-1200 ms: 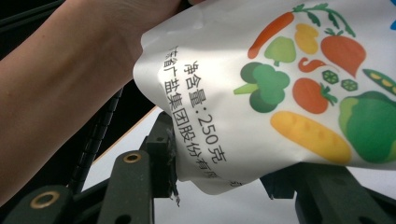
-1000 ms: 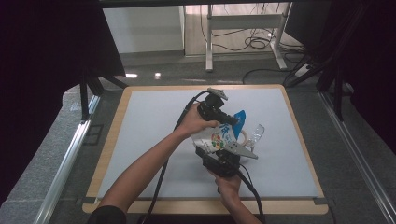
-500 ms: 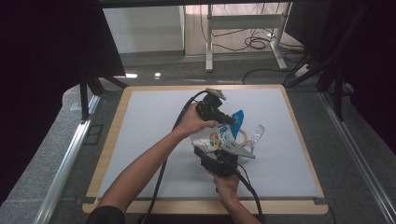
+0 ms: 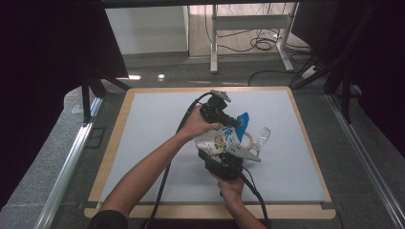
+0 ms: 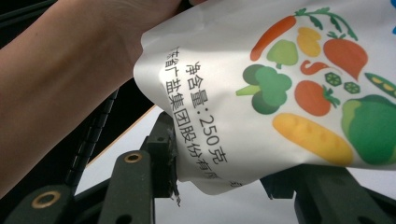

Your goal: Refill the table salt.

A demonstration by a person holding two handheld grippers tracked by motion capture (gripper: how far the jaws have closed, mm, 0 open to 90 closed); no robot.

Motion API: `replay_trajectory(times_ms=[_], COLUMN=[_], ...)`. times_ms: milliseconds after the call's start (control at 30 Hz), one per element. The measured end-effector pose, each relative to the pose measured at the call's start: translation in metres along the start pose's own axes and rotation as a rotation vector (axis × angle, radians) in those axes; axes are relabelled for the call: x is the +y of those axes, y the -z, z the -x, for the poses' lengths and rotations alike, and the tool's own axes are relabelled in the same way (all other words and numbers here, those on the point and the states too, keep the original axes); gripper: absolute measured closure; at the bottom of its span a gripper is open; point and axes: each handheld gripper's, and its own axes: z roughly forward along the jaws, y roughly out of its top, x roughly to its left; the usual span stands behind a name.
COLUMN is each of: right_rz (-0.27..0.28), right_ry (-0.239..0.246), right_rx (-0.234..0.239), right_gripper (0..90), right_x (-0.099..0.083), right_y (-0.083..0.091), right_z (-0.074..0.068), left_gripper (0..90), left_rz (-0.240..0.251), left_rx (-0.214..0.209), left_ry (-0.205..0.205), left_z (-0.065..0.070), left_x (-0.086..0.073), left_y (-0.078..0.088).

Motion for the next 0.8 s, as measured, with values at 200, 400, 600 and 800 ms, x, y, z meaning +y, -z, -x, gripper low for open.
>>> replay_trajectory(times_ms=[200,400,600,800], right_rz=[0.005,0.016,0.021,0.02], right_ry=[-0.006,-0.007,-0.015,-0.016], right_rx=[-0.005,-0.016,-0.028,-0.024], right_gripper=[55.3,55.3,55.3,55.4], right_x=[-0.0005,-0.0007,-0.0008,-0.0004], right_y=[-0.001,-0.0008,-0.0005,-0.0002], right_z=[-0.0009,-0.0016,-0.0023,-0.0014], left_gripper=[89.7,89.7,89.7,89.6], left_rz=[-0.007,-0.016,-0.021,-0.021], left_rx=[0.0,-0.001,-0.002,-0.001], left_ry=[0.0,-0.009,-0.009,-0.009], left_z=[-0.0007,-0.0001,0.0,0.0], left_x=[0.0001,0.0024,0.0032,0.0033], left_y=[-0.0003,-0.0012,-0.0035,-0.0035])
